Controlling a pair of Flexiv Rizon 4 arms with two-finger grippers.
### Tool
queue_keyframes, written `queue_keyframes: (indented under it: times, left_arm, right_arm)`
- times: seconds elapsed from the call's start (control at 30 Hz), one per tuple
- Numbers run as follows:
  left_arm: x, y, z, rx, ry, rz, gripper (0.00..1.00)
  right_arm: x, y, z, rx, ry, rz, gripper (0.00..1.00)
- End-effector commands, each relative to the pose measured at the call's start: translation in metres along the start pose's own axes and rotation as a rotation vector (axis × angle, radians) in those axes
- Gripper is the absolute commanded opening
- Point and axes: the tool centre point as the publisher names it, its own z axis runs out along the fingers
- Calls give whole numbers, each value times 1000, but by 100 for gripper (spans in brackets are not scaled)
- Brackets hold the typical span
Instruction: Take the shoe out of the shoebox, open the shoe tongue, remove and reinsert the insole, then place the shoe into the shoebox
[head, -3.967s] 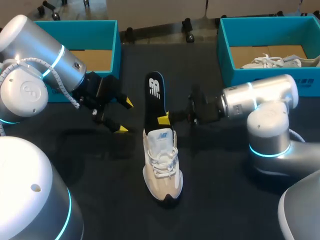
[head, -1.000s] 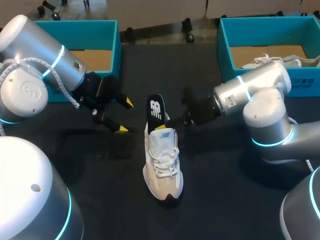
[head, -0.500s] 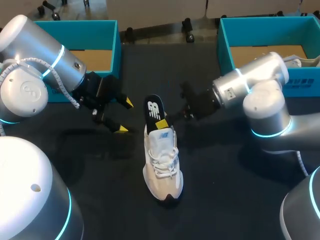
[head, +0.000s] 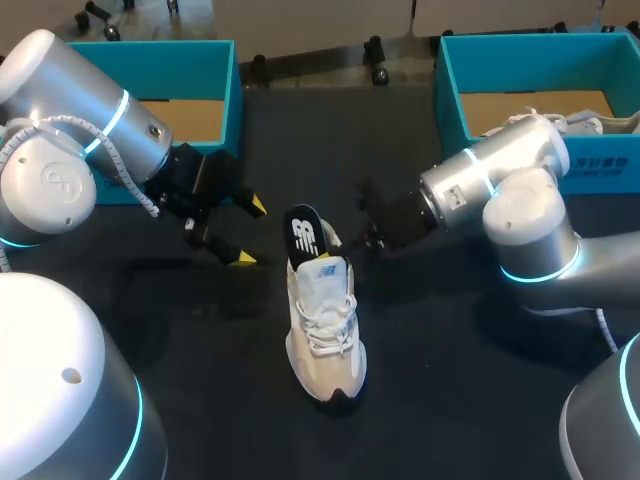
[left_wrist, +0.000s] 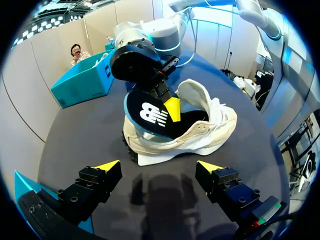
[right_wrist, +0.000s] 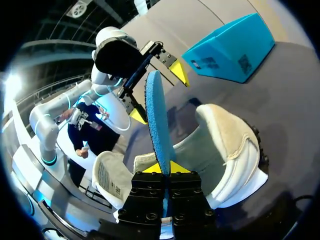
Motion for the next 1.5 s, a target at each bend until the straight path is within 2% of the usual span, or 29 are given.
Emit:
queue_keyframes:
  times: [0.03,0.2,0.23,0.3,0.53,0.77,0.83,0.87,0.9,1.5]
  left_arm:
    - [0,-1,0,-5,0,-1,100]
    - [0,-1,0,-5,0,-1,100]
    - [0,-1,0,-5,0,-1,100]
    - [0,-1,0,-5,0,-1,100]
    - [0,-1,0,-5,0,-1,100]
    - [0,-1,0,-5,0,-1,100]
    - [0,-1,0,-5,0,-1,100]
    - [0,-1,0,-5,0,-1,100]
    - [0,-1,0,-5,0,-1,100]
    - [0,-1,0,-5,0,-1,100]
  right_arm:
    - [4,-6,6,-16,-14,8,0]
    - [4,-6,6,-34,-34,4,0]
    - [4,-4,4,-34,-41,-1,5]
    - [4,1,0,-35,-60,-11,23]
    - [0,14,-11,-25,-86,-41,26]
    - [-9,23,-14,-13,-78,-59,23]
    - [-10,24,-14,-10,-74,-60,17]
    - [-11,24,-14,-9,-72,-60,11]
    - [-11,24,-14,-6,-68,-57,0]
    - [6,-9,5,-2,-20,21,0]
